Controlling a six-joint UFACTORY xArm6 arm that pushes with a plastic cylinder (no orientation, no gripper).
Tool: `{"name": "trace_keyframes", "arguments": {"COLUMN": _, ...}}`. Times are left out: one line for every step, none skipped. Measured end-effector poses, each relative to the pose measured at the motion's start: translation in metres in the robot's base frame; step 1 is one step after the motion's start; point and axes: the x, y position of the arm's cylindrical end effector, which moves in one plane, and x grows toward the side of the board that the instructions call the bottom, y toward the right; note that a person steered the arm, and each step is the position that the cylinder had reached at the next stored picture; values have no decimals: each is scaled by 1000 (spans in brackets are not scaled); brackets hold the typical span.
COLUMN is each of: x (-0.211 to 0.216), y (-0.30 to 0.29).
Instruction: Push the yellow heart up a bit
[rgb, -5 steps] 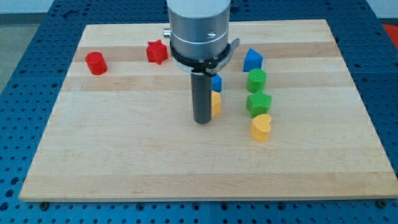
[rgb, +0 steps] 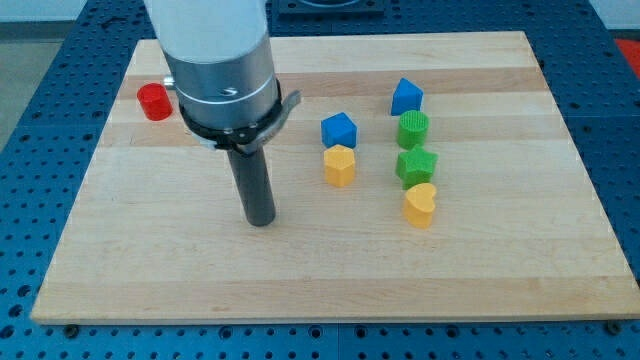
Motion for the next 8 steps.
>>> {"name": "trace_keyframes", "arguments": {"x": 18, "y": 36}}
{"name": "trace_keyframes", "arguments": {"x": 22, "y": 95}}
{"name": "trace_keyframes", "arguments": {"x": 22, "y": 145}}
{"name": "trace_keyframes", "arguments": {"x": 23, "y": 155}}
{"name": "trace_keyframes", "arguments": {"x": 23, "y": 166}}
{"name": "trace_keyframes", "arguments": {"x": 23, "y": 169}}
{"name": "trace_keyframes", "arguments": {"x": 19, "y": 167}}
{"name": "trace_keyframes", "arguments": {"x": 17, "y": 167}}
